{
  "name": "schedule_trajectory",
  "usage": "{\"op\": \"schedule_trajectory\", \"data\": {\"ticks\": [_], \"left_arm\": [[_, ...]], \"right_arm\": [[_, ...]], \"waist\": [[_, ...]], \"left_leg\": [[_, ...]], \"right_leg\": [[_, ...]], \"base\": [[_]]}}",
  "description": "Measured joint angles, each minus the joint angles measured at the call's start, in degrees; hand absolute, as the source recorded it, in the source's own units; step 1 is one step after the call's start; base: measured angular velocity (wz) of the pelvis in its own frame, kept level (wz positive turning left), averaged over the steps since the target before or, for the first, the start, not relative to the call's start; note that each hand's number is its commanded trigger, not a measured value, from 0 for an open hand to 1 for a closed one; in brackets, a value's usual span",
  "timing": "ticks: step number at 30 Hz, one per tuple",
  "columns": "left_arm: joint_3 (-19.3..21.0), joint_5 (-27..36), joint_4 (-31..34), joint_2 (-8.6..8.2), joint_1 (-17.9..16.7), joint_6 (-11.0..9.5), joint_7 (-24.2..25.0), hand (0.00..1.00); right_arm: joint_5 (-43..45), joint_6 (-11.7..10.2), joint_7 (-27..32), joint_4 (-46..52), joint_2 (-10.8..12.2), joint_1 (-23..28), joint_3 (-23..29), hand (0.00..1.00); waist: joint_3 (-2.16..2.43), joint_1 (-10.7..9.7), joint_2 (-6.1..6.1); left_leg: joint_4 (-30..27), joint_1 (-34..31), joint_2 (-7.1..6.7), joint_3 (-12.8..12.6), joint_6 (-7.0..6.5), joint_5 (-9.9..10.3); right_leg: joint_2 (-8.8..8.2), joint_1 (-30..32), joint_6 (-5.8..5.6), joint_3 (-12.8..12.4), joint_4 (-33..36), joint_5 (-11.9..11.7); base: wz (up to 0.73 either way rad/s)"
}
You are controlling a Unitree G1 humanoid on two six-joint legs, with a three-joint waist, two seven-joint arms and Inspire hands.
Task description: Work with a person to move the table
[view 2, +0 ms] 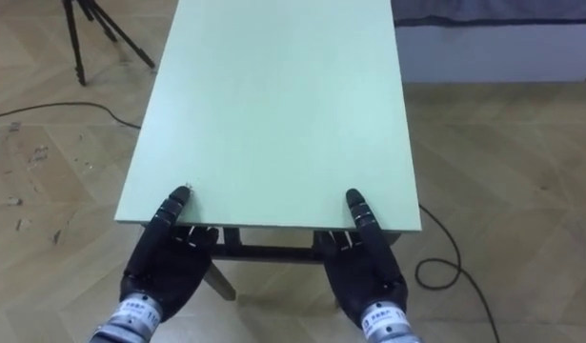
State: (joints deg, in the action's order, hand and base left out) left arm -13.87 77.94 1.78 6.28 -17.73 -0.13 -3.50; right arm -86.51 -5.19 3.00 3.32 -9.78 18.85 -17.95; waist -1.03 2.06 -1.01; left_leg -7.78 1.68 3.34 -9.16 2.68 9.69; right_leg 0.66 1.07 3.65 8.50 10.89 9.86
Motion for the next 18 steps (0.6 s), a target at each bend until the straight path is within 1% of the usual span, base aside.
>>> {"op": "schedule_trajectory", "data": {"ticks": [2,5,11,12,13,15,16,17,18], "left_arm": [[-0.08,0.04,0.01,0.01,-0.38,-0.30,0.11,1.00],[-0.63,0.03,0.02,0.02,-1.20,-1.18,0.63,1.00],[-1.87,0.04,0.09,0.06,-2.20,-3.21,0.87,1.00],[-2.36,0.06,0.10,0.15,-2.25,-3.76,0.91,1.00],[-2.44,0.07,0.10,0.14,-2.31,-4.06,0.91,1.00],[-2.46,0.06,0.10,0.12,-2.46,-4.24,0.93,1.00],[-2.98,0.05,0.10,0.11,-2.55,-4.85,0.94,1.00],[-3.41,0.05,0.10,0.12,-2.62,-5.33,0.98,1.00],[-3.98,0.17,0.10,0.30,-2.87,-5.89,1.36,1.00]], "right_arm": [[-0.21,-0.53,-0.08,0.01,-0.40,0.02,-0.67,1.00],[-1.18,-1.41,-0.14,0.27,-1.87,0.03,-2.04,1.00],[-1.40,-2.72,-0.63,0.28,-2.86,0.04,-3.53,1.00],[-1.55,-3.66,-0.91,0.28,-3.25,0.05,-4.22,1.00],[-2.06,-4.04,-1.26,0.28,-3.58,0.06,-4.69,1.00],[-2.80,-4.11,-1.57,0.27,-3.77,0.14,-5.01,1.00],[-2.95,-4.17,-1.80,0.28,-3.56,0.35,-5.05,1.00],[-3.04,-4.34,-2.04,0.27,-3.56,0.53,-5.04,1.00],[-3.36,-4.93,-2.47,0.27,-3.70,0.73,-5.37,1.00]], "waist": [[0.00,-0.03,0.00],[0.01,0.02,0.02],[0.01,0.16,0.12],[0.03,0.41,0.22],[0.01,0.65,0.38],[-0.01,0.81,0.62],[-0.04,0.72,0.73],[-0.04,0.67,0.74],[-0.03,0.88,0.69]], "left_leg": [[0.00,0.01,0.00,-0.03,0.00,0.00],[0.00,0.01,0.01,-0.04,0.00,0.00],[-0.04,0.02,0.04,-0.02,0.00,0.00],[-0.04,0.03,0.05,-0.02,0.00,0.00],[-0.07,0.03,0.09,-0.04,0.00,0.00],[-0.12,0.02,0.15,-0.09,0.00,0.00],[-0.64,-0.31,0.16,-0.06,0.04,0.07],[-1.34,-0.74,0.22,-0.01,0.04,0.29],[-3.45,-1.80,0.62,0.04,0.16,1.27]], "right_leg": [[0.01,0.01,0.00,-0.17,0.00,0.00],[0.03,0.00,0.00,-0.27,0.00,0.00],[0.10,-0.01,0.00,-0.29,0.00,0.00],[0.10,0.00,0.00,-0.30,0.00,0.00],[0.12,0.01,0.00,-0.30,-0.02,0.00],[0.16,0.00,0.00,-0.25,-0.03,0.00],[0.12,0.01,0.00,-0.12,0.01,0.00],[0.11,0.05,0.00,-0.06,0.02,0.00],[0.33,0.10,0.00,0.21,0.01,0.00]], "base": [[0.00],[0.00],[0.00],[0.00],[-0.03],[-0.02],[0.06],[0.06],[0.00]]}}
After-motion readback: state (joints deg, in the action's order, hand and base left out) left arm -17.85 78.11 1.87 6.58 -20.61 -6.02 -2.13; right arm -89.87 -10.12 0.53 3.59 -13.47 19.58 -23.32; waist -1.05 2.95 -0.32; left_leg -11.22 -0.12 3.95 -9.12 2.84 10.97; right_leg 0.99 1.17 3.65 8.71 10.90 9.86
